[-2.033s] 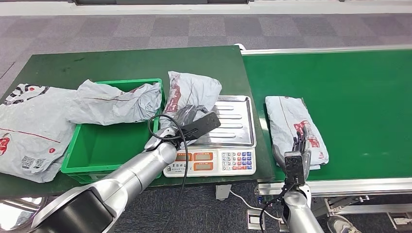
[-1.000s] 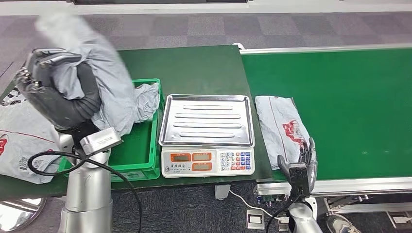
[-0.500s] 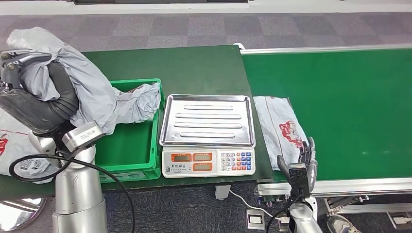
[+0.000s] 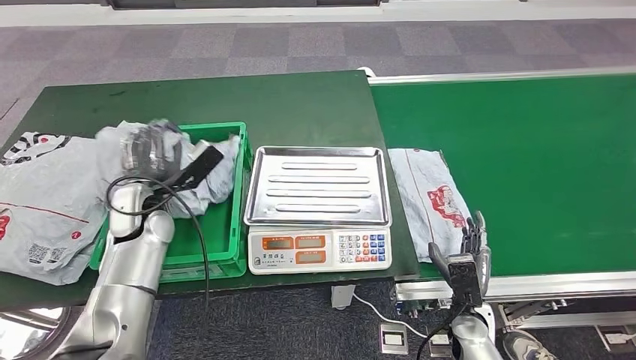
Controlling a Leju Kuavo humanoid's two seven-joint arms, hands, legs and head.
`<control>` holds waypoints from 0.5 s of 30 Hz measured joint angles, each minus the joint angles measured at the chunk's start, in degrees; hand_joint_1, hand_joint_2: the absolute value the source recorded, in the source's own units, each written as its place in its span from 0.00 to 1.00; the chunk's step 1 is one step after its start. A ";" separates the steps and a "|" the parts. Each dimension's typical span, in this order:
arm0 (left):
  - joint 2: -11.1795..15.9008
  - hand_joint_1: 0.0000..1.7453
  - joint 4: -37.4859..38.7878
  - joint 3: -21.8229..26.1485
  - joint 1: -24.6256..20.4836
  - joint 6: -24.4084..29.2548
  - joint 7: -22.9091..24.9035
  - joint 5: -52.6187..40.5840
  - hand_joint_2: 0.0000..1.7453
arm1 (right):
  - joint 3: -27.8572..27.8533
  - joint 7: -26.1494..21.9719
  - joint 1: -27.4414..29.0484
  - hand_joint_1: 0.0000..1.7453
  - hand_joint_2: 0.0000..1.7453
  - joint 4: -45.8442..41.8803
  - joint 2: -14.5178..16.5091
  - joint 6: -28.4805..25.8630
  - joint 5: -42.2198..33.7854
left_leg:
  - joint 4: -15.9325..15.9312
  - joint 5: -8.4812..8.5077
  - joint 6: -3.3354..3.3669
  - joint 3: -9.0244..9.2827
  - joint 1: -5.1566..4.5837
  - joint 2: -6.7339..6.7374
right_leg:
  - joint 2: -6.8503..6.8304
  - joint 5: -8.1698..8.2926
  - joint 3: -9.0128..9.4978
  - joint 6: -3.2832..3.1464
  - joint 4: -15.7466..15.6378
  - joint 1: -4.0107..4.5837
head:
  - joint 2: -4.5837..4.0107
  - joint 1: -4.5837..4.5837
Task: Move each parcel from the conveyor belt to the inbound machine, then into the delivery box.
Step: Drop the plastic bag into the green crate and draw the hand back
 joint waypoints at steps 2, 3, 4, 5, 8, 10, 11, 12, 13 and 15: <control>1.20 1.00 7.15 -0.87 -1.24 -6.68 3.18 -1.77 1.00 | 0.00 -0.01 -0.43 0.00 1.00 0.07 -0.14 0.50 0.38 | 0.00 -0.01 0.00 0.00 -0.01 0.11 | 0.12 0.05 -0.03 -0.02 0.01 -0.01 | 0.00 -0.01; 1.56 1.00 9.86 -1.16 -1.68 -8.03 3.90 -1.97 1.00 | 0.00 -0.01 -0.61 0.00 1.00 0.14 -0.14 0.65 0.50 | 0.01 -0.02 0.00 -0.01 -0.01 0.17 | 0.18 0.07 -0.05 -0.04 0.01 -0.01 | 0.00 -0.01; 1.87 1.00 12.20 -1.36 -2.19 -8.83 4.36 -1.97 1.00 | 0.00 -0.01 -0.76 0.00 1.00 0.23 -0.14 0.75 0.56 | 0.01 -0.04 0.00 -0.02 -0.02 0.22 | 0.22 0.07 -0.07 -0.04 0.00 -0.01 | 0.00 -0.01; 2.17 1.00 14.30 -1.57 -2.83 -9.60 4.81 -1.92 1.00 | 0.00 0.00 -0.92 0.00 1.00 0.34 -0.14 0.84 0.57 | 0.01 -0.07 0.00 -0.03 -0.02 0.23 | 0.22 0.06 -0.06 -0.03 0.00 -0.02 | 0.00 -0.01; 3.43 1.00 18.98 -1.98 -4.53 -11.60 6.09 -1.40 1.00 | 0.00 0.00 -1.47 0.00 1.00 0.72 -0.14 1.10 0.61 | 0.01 -0.14 0.00 -0.01 -0.03 0.22 | 0.22 0.01 -0.04 -0.02 0.00 -0.01 | 0.00 -0.01; 4.13 1.00 21.11 -1.99 -5.08 -12.22 6.51 -0.99 1.00 | 0.00 0.00 -1.77 0.00 1.00 1.00 -0.14 1.23 0.66 | 0.00 -0.16 -0.02 0.01 -0.02 0.21 | 0.22 -0.02 -0.04 -0.03 0.00 0.00 | 0.00 -0.01; 4.43 0.86 21.95 -2.00 -5.26 -12.50 6.69 -0.91 1.00 | 0.00 0.00 -1.95 0.00 1.00 1.18 -0.14 1.27 0.68 | -0.01 -0.16 -0.02 0.02 -0.01 0.20 | 0.22 -0.03 -0.03 -0.04 0.01 0.01 | 0.00 -0.01; 4.69 0.61 22.68 -2.00 -5.44 -12.82 6.85 -0.87 1.00 | 0.00 0.00 -2.15 0.00 1.00 1.36 -0.14 1.29 0.68 | -0.01 -0.16 -0.03 0.03 -0.01 0.20 | 0.22 -0.03 -0.03 -0.05 0.02 0.01 | 0.00 -0.01; 4.92 0.36 23.31 -2.01 -5.62 -13.11 6.99 -0.85 1.00 | 0.00 0.00 -2.38 0.00 1.00 1.56 -0.14 1.30 0.68 | -0.02 -0.16 -0.04 0.05 0.00 0.20 | 0.22 -0.03 -0.02 -0.05 0.02 0.02 | 0.00 -0.01; 5.29 0.00 24.22 -2.01 -5.91 -12.84 7.13 -0.44 1.00 | 0.00 0.00 -2.85 0.00 1.00 2.00 -0.14 1.29 0.67 | -0.02 -0.15 -0.06 0.07 0.02 0.20 | 0.22 -0.03 -0.01 -0.06 0.03 0.04 | 0.00 -0.01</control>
